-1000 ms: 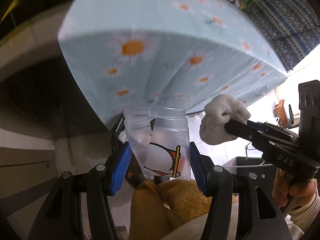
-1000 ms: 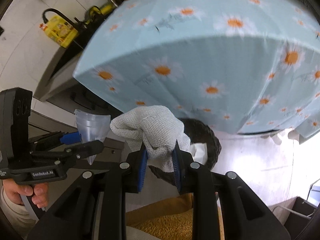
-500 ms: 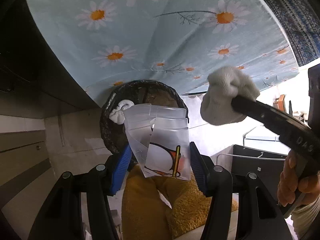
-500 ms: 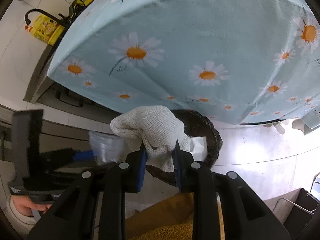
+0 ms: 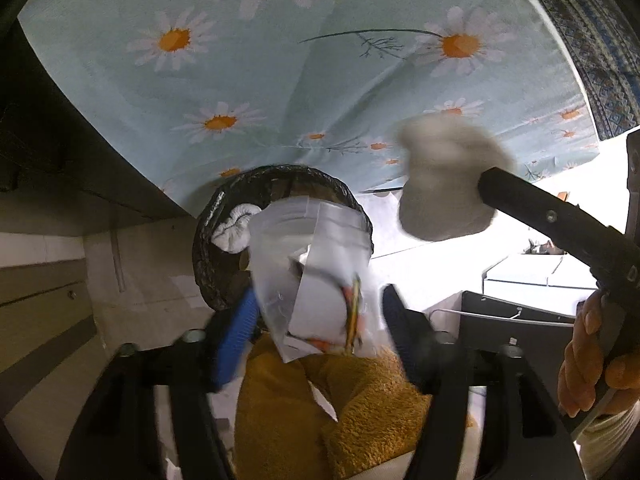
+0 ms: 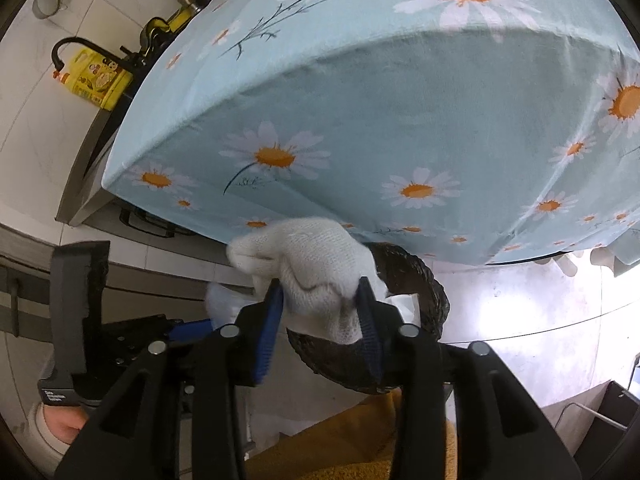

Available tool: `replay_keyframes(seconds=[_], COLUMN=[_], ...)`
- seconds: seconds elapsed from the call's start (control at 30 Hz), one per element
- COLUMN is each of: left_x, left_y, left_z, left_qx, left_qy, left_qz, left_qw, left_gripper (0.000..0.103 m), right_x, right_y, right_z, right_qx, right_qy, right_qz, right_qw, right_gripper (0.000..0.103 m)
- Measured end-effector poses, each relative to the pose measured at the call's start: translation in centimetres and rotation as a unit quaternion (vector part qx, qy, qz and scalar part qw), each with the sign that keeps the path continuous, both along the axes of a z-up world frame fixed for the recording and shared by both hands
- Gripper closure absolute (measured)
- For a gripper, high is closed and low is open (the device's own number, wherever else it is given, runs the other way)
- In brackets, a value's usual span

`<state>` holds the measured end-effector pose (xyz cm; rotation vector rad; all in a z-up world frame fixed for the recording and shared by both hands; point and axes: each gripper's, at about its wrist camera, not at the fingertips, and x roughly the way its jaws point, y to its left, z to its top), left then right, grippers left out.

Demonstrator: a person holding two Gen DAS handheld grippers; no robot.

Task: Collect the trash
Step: 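Open both tools to drop the bag and cloth into the bin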

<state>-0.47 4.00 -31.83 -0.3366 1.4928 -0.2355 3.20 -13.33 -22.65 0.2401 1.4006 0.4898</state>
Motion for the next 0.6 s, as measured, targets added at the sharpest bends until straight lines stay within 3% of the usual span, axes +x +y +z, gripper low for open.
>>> replay_keyframes(seconds=[0.3, 0.6], left_x=[0.2, 0.4], left_y=[0.7, 1.7], left_z=[-0.6, 1.4], left_qx=[0.011, 0.016], left_qy=[0.008, -0.011], left_qz=[0.007, 0.014], left_qw=[0.9999, 0.9997], left_gripper=[0.034, 0.034], right_x=[0.2, -0.2], right_y=[-0.1, 0.3], right_z=[0.3, 1.8], right_qx=[-0.002, -0.005], right_qy=[0.001, -0.011], right_qz=[-0.003, 0.001], right_qw=[1.0, 1.0], right_gripper=[0.064, 0.064])
